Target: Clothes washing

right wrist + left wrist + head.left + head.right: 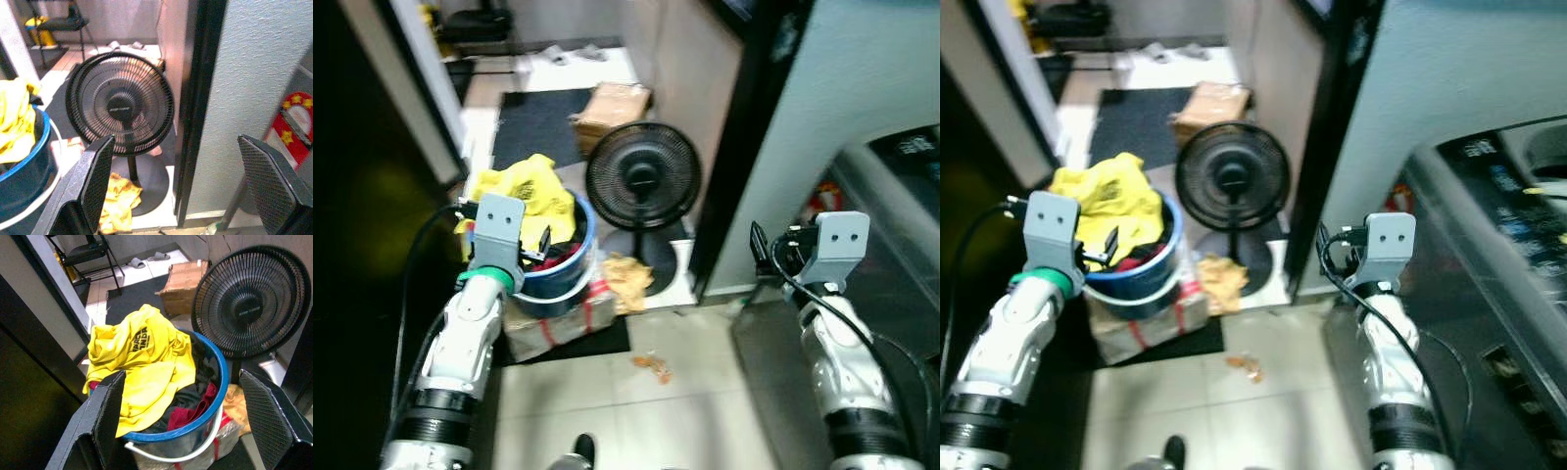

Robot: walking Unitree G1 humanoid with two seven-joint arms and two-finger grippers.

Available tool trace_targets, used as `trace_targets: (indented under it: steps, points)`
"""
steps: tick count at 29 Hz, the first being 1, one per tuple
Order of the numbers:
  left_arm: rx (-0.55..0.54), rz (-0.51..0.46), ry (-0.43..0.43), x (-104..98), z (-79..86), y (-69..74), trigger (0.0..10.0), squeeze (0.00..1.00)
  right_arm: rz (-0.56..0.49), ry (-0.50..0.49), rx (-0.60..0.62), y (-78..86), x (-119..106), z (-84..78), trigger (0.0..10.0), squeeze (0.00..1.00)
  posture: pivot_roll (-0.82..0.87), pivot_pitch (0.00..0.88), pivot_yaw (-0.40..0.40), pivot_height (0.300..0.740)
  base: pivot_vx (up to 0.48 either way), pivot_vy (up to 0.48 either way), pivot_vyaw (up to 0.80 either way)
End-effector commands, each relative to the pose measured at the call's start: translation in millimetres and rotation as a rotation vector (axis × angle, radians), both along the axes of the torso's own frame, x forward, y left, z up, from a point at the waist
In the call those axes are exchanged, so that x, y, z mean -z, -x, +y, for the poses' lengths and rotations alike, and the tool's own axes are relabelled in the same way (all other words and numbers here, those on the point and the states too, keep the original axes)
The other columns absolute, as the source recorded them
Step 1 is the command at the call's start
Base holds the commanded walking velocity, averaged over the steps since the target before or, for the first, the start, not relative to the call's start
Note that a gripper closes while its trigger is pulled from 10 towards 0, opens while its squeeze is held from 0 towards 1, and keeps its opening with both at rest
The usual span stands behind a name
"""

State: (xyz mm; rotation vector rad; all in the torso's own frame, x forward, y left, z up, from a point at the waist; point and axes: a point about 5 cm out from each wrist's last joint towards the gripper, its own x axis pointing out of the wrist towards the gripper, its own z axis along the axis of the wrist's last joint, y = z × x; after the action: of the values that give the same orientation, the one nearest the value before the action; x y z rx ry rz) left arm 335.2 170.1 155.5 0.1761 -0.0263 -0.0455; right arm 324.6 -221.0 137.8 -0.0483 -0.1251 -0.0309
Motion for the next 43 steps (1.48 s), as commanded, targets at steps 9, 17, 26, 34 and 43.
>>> trace_targets:
  steps: [9, 17, 26, 34, 43]
  points:
    - [-0.024, 0.01, 0.02, 6.7, -1.1, 0.0, 10.0, 0.0, 0.002, 0.015, -0.011, -3.5, -1.8, -7.7, 10.0, 0.0, -0.08, 0.037, -0.009, 0.74, 0.0, 0.0, 0.79]
    - [-0.027, 0.003, 0.033, 6.3, -2.9, -2.1, 10.0, 0.0, -0.001, 0.023, -0.009, -3.7, -2.9, -9.1, 10.0, 0.0, -0.08, 0.035, -0.002, 0.74, 0.0, 0.0, 0.79]
    - [-0.036, -0.008, 0.025, 4.5, 2.7, -2.7, 10.0, 0.0, -0.017, 0.006, -0.016, -4.6, -2.9, -3.4, 10.0, 0.0, -0.07, 0.041, 0.005, 0.74, 0.0, 0.0, 0.79]
    - [-0.014, -0.022, 0.016, 3.6, -1.6, -1.9, 10.0, 0.0, -0.044, -0.051, 0.008, -4.1, -4.8, -5.3, 10.0, 0.0, -0.07, 0.049, 0.019, 0.74, 0.269, 0.0, 0.2]
    - [0.0, -0.022, 0.013, 2.4, -3.3, -3.6, 10.0, 0.0, -0.037, -0.075, 0.026, -1.9, -1.4, -6.5, 10.0, 0.0, -0.07, 0.05, 0.027, 0.74, 0.431, 0.0, -0.64]
